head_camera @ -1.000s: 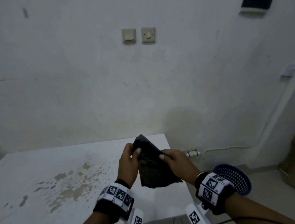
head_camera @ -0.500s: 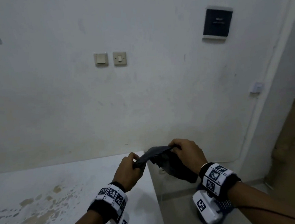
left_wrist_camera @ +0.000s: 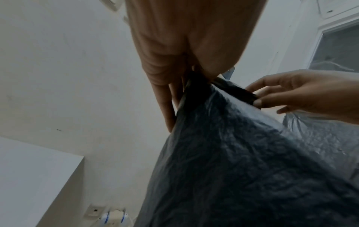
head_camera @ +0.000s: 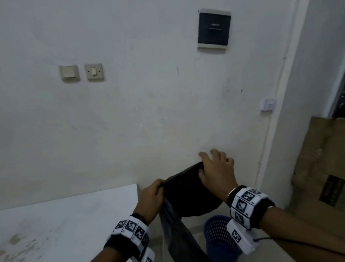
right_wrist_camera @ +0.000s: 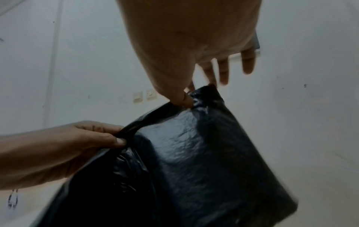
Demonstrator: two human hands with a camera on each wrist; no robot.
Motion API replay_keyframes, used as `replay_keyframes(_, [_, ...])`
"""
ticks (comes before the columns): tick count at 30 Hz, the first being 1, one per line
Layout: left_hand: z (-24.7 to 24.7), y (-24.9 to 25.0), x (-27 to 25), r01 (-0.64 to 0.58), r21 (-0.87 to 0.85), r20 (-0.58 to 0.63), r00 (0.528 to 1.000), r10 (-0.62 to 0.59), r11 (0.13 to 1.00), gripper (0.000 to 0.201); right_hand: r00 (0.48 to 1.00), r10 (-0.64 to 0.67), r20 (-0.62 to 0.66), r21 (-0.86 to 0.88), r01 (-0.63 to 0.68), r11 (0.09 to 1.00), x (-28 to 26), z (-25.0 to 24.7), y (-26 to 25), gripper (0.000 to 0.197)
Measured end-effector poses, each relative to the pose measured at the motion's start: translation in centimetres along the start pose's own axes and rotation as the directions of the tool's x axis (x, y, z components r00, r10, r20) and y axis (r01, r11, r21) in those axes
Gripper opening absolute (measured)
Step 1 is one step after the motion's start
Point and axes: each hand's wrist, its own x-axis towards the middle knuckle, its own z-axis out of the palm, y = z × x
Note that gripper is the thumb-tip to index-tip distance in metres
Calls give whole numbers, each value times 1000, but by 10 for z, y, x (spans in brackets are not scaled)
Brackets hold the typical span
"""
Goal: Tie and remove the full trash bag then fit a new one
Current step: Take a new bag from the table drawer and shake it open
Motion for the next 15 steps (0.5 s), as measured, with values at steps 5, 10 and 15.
replay_keyframes(5, [33,3,16,67,-182,54,997,-58,981,21,935,195,297,272,-278,921,8,21,29,65])
replay_keyframes(10, [67,-10,33,55,-185,123,992,-32,981,24,982,79,170,404,-143,903,18,35,56,20])
replay_keyframes(15, [97,-34,66,134,-41,79,988,-131,990,19,990,91,107,601,-137,787,63,45,99,20])
